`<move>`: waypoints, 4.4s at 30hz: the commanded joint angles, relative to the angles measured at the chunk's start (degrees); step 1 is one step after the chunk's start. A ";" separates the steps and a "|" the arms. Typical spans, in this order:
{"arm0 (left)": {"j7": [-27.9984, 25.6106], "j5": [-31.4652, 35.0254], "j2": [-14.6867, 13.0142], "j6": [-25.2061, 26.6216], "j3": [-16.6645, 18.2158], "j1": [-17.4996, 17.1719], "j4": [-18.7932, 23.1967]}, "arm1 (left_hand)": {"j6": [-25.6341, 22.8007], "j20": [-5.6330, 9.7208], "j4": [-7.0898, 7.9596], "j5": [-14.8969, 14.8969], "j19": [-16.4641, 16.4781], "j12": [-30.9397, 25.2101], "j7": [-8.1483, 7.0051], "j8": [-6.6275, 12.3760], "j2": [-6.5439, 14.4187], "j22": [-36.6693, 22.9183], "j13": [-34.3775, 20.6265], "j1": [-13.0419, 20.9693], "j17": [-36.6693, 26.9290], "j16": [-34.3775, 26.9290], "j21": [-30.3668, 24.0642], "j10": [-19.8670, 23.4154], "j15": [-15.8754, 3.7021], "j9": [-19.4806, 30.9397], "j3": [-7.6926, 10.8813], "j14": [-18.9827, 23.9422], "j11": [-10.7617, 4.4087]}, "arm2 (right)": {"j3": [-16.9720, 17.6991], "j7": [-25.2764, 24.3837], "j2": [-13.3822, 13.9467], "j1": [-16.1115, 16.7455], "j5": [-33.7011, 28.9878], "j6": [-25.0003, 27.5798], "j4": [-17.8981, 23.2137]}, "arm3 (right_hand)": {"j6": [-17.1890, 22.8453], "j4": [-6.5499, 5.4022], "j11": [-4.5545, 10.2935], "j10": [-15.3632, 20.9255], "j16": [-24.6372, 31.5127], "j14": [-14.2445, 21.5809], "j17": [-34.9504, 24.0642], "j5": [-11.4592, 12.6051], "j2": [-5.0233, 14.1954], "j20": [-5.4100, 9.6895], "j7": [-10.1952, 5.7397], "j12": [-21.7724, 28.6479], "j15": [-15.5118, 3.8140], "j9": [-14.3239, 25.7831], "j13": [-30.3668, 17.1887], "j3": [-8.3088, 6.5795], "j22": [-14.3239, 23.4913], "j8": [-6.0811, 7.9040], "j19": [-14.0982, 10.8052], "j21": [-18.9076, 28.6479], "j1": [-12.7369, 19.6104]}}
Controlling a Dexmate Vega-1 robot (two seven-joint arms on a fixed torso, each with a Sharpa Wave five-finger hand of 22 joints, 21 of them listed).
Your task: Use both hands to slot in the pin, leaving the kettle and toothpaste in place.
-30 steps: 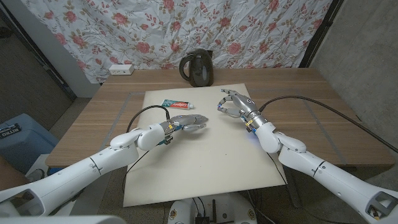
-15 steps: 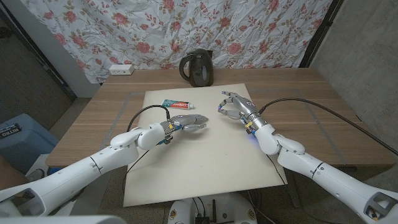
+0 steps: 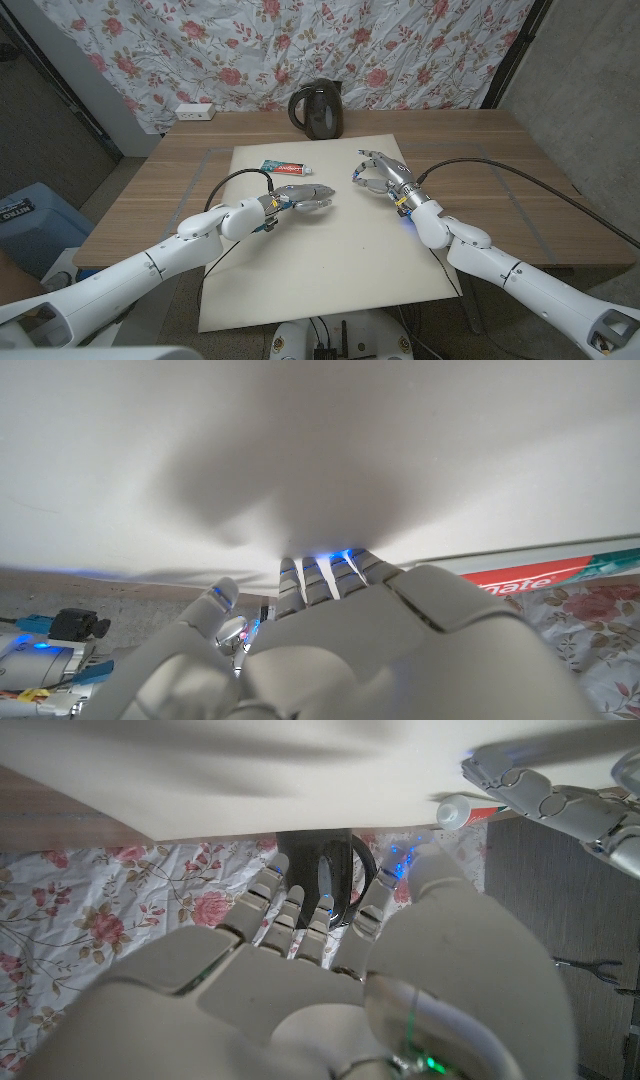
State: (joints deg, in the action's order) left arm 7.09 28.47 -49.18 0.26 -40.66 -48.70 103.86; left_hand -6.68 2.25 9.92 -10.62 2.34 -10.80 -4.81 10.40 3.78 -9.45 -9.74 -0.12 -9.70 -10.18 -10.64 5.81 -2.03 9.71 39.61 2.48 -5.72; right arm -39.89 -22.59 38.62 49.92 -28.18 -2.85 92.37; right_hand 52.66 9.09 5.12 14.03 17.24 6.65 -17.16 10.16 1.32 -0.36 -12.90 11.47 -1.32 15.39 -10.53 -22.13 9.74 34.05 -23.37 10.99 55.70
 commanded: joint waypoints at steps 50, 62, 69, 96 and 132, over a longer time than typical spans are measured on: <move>0.86 0.23 0.09 -0.47 -0.36 0.25 -0.62 | -1.94 6.52 -2.16 -0.53 0.64 -0.15 0.11 0.32 6.07 -0.23 -0.17 1.94 0.17 0.14 -0.29 1.13 -4.14 0.25 1.78 0.75 0.08 | -1.71 3.67 -0.23 -1.09 4.19 0.47 -3.76 | -0.49 -0.75 -0.67 -0.32 -0.24 -0.47 -0.28 -0.12 0.89 -0.16 0.06 -0.28 0.67 -0.42 -0.32 1.31 0.15 -0.84 0.45 0.12 -2.64; 1.54 0.06 0.49 -0.46 -0.63 0.94 -1.18 | -2.15 6.48 -2.31 -0.49 0.70 -0.18 0.06 0.32 6.05 -0.24 -0.18 2.03 0.16 0.14 -0.29 1.32 -4.14 0.26 2.03 0.82 0.21 | -2.10 2.79 -0.72 -1.49 4.53 -0.46 -5.95 | -0.44 -0.49 -0.57 -0.33 -0.20 -0.33 -0.30 -0.07 0.90 -0.05 0.03 -0.28 0.50 -0.54 -0.30 1.35 0.13 -0.93 0.30 0.19 -2.47; 1.82 -0.06 0.71 -0.28 -0.76 1.25 -1.37 | -2.17 6.47 -2.34 -0.46 0.74 -0.19 0.00 0.29 6.02 -0.24 -0.18 2.03 0.14 0.09 -0.30 1.42 -4.16 0.27 2.15 0.97 0.16 | -2.34 2.07 -0.94 -1.73 4.75 -1.68 -7.47 | -0.46 -0.30 -0.58 -0.32 -0.21 -0.31 -0.31 -0.04 0.84 0.01 0.02 -0.27 0.39 -0.60 -0.30 1.37 0.13 -0.99 0.22 0.22 -2.29; 2.78 -0.55 1.03 0.74 -1.30 1.66 -1.04 | -2.38 6.22 -2.44 -0.36 0.99 -0.22 -0.04 0.24 5.96 -0.25 -0.21 2.02 0.11 0.04 -0.34 1.75 -4.04 0.30 2.60 1.32 0.17 | -2.77 2.70 -0.61 -1.84 5.39 -1.97 -9.01 | -0.57 -0.05 -0.57 -0.29 -0.16 -0.10 -0.37 0.01 0.92 0.07 0.03 -0.25 0.26 -0.81 -0.29 1.49 0.12 -1.22 0.16 0.22 -2.00; 4.07 -0.38 1.17 1.98 -1.90 2.18 -0.61 | -4.66 5.83 -3.71 -0.27 1.30 -0.27 0.02 0.70 6.63 -0.22 -0.23 3.00 0.29 0.17 -0.32 2.44 -3.85 0.36 4.02 1.76 0.24 | -3.21 4.44 -0.39 -2.07 6.91 -0.65 -10.22 | -0.75 -0.01 -0.62 -0.46 -0.20 -0.07 -0.46 0.00 0.98 0.03 0.04 -0.30 0.35 -1.04 -0.29 1.76 0.12 -1.50 0.13 0.22 -2.01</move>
State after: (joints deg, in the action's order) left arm 10.56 28.04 -48.16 2.01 -42.19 -46.85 103.31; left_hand -10.67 2.07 6.38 -10.62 2.97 -10.83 -4.71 10.82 4.68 -9.45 -9.76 2.15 -9.24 -9.92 -10.64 7.88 -2.05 9.87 43.03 3.91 -5.73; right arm -42.98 -18.73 38.03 47.74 -21.71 -4.31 82.17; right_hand 52.05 8.85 4.61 13.50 16.97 6.46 -17.43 10.17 2.28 -0.37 -12.91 11.24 -1.13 14.27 -10.53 -20.32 9.75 32.71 -22.67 10.82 53.24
